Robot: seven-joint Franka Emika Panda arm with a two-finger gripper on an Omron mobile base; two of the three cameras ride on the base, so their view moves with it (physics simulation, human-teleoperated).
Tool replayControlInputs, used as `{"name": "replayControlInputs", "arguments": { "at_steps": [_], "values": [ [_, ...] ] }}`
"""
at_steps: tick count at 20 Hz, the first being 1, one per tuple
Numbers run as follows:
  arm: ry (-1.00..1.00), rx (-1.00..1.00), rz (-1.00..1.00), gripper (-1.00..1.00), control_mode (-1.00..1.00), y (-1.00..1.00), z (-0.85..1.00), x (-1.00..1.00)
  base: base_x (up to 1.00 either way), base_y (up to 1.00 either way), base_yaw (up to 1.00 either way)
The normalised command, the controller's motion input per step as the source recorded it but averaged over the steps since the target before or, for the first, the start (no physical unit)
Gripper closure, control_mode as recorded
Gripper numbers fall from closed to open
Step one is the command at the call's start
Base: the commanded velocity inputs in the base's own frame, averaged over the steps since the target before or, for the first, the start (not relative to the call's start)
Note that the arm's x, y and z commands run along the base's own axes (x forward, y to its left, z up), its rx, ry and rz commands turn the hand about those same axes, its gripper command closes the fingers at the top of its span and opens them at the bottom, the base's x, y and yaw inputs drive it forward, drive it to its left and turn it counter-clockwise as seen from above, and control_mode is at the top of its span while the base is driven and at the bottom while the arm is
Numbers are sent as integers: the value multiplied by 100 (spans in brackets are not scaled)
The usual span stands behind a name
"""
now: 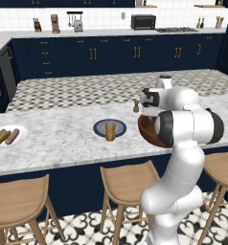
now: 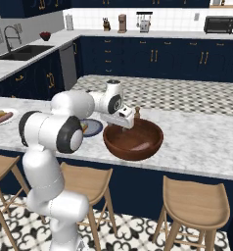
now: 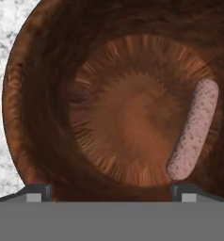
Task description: Place one bun and one sausage from the bowl on each plate.
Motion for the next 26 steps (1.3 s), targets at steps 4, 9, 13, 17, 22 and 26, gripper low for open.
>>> {"name": "replayControlInputs", "arguments": {
  "at_steps": [4, 9, 13, 17, 22, 26],
  "values": [
    [9, 3, -8, -100, -100, -84, -26, 0, 0, 0, 0],
    [13, 2, -5, -100, -100, -63, -39, 1, 0, 0, 0],
    [13, 0, -3, -100, -100, -25, -33, 23, 0, 0, 0],
    [14, 1, -2, -100, -100, -23, -28, 18, 0, 0, 0],
    [16, 0, -2, -100, -100, -13, -30, 8, 0, 0, 0],
    [14, 0, -3, -100, -100, 0, -40, 8, 0, 0, 0]
  ]
}}
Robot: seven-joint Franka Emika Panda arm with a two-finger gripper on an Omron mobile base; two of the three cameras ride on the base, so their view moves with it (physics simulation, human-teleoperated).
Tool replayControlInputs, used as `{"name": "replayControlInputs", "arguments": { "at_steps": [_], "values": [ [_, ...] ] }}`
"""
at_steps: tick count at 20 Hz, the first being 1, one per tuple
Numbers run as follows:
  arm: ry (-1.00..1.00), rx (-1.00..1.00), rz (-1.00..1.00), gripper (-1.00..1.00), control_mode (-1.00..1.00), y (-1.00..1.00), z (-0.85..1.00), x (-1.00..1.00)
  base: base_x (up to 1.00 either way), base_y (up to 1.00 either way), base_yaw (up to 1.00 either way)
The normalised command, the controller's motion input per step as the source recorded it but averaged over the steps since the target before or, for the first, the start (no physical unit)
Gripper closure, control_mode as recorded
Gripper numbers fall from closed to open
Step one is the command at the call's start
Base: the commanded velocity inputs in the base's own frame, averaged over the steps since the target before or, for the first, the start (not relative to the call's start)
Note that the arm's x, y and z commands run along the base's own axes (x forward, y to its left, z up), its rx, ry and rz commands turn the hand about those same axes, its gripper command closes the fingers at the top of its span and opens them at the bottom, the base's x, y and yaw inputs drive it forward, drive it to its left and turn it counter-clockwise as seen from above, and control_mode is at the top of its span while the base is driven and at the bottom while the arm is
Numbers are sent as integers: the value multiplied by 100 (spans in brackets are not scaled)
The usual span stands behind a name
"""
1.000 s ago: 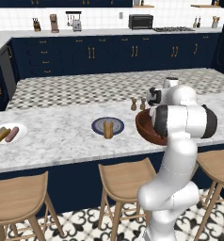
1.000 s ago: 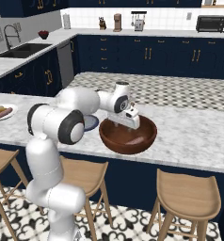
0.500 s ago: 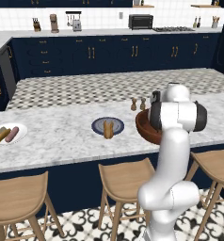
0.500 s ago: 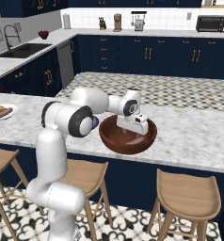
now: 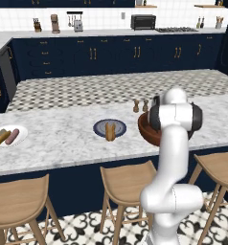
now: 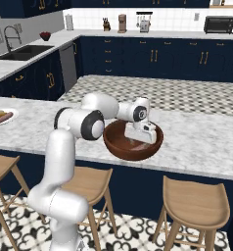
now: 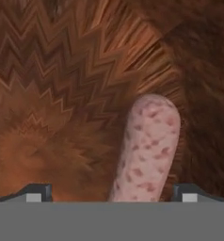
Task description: Place one bun and one sausage from the bowl on each plate.
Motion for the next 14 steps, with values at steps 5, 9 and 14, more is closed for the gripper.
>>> {"name": "replayControlInputs", "arguments": {
  "at_steps": [5, 9, 14],
  "values": [
    [16, 0, 0, 100, -100, 7, -43, 4, 0, 0, 0],
    [10, 0, -1, 100, -100, 32, -23, 0, 0, 0, 0],
    [-2, 0, -1, 100, -100, 58, 44, 0, 0, 0, 0]
  ]
}}
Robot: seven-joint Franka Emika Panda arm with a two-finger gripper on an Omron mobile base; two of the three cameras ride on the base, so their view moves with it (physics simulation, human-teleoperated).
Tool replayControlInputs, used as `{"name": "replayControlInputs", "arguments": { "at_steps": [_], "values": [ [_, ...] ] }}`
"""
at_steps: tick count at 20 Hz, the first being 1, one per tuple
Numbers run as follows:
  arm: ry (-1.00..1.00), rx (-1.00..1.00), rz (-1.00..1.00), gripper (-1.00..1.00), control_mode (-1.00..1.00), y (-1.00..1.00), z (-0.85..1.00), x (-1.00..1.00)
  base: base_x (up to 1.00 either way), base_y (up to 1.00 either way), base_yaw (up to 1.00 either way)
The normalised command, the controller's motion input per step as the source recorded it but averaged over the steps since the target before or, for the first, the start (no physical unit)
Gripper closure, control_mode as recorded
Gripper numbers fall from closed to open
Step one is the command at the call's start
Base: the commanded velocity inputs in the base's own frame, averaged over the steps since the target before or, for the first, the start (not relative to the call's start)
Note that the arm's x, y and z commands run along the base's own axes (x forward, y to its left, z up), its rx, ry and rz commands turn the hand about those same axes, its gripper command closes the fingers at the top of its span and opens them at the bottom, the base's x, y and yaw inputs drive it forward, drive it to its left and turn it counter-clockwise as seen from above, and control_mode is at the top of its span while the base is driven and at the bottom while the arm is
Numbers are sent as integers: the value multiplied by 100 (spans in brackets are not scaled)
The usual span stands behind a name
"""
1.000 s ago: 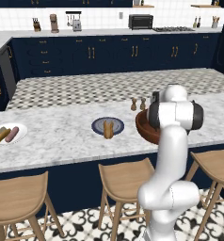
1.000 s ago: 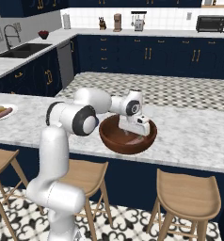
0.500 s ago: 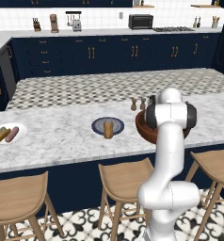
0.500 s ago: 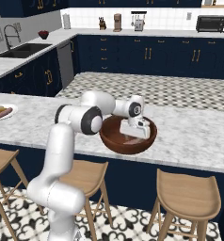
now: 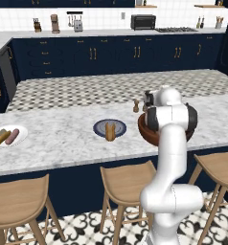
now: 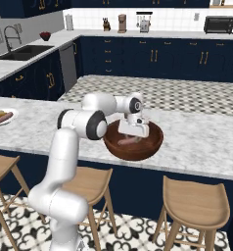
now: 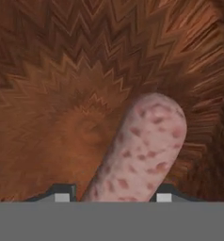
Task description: Place one bun and one sausage from the bowl on each plate.
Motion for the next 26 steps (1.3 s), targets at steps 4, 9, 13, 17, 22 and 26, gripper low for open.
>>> {"name": "replayControlInputs", "arguments": {
  "at_steps": [4, 9, 13, 17, 22, 26],
  "values": [
    [-10, 0, 0, 100, -100, 52, 97, 0, 0, 0, 0],
    [-12, 0, 0, 100, -100, 56, 97, 5, 0, 0, 0],
    [-9, -1, 5, 100, -100, 82, 67, 11, 0, 0, 0],
    [-6, 0, 6, 100, -100, 100, 5, 4, 0, 0, 0],
    [-15, 0, 6, 100, -100, 85, -11, 6, 0, 0, 0],
    [-19, 0, 14, 100, -100, 28, -30, 34, 0, 0, 0]
  ]
}}
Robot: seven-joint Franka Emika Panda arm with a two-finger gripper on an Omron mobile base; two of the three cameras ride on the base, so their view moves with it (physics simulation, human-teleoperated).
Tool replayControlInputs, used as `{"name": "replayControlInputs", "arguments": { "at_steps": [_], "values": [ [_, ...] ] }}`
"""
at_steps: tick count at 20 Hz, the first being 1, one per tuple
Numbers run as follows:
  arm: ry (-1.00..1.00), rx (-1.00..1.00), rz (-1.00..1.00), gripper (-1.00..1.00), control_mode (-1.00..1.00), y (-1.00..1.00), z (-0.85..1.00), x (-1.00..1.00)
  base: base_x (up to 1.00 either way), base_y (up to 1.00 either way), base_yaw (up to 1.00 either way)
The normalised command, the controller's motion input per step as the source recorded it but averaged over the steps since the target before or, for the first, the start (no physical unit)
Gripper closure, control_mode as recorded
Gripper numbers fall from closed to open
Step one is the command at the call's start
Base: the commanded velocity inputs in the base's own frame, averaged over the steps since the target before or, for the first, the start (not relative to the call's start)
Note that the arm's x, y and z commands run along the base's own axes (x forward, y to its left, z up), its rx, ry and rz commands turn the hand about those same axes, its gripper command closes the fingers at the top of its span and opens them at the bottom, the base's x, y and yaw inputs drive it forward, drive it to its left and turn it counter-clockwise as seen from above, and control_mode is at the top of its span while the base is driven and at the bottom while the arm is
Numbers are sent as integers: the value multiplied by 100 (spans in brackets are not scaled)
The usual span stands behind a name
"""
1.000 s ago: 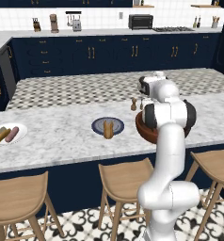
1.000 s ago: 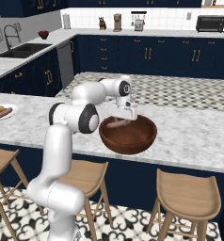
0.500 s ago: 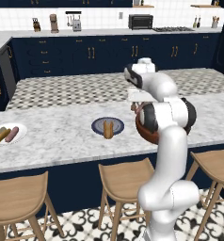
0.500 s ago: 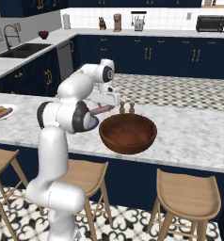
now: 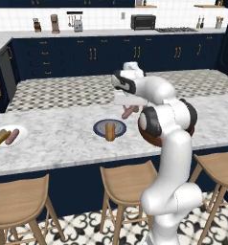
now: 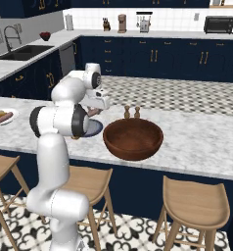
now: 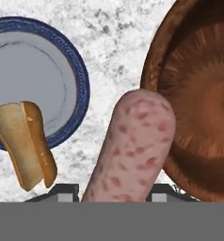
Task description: Place one bun and one sausage from the bowl on each plate.
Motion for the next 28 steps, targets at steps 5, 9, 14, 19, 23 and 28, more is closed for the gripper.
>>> {"name": "replayControlInputs", "arguments": {
  "at_steps": [5, 9, 14, 19, 23, 28],
  "values": [
    [-8, 0, 21, 100, -100, 9, -60, 41, 0, 0, 0],
    [3, 0, 18, 100, -100, 24, -46, 44, 0, 0, 0],
    [8, 0, 16, 100, -100, 22, -39, 52, 0, 0, 0],
    [5, 0, 20, 100, -100, 0, -40, 47, 0, 0, 0],
    [1, -1, 14, 100, -100, 19, -36, 3, 0, 0, 0],
    [0, -2, 3, -100, -100, 20, -15, 0, 0, 0, 0]
  ]
}}
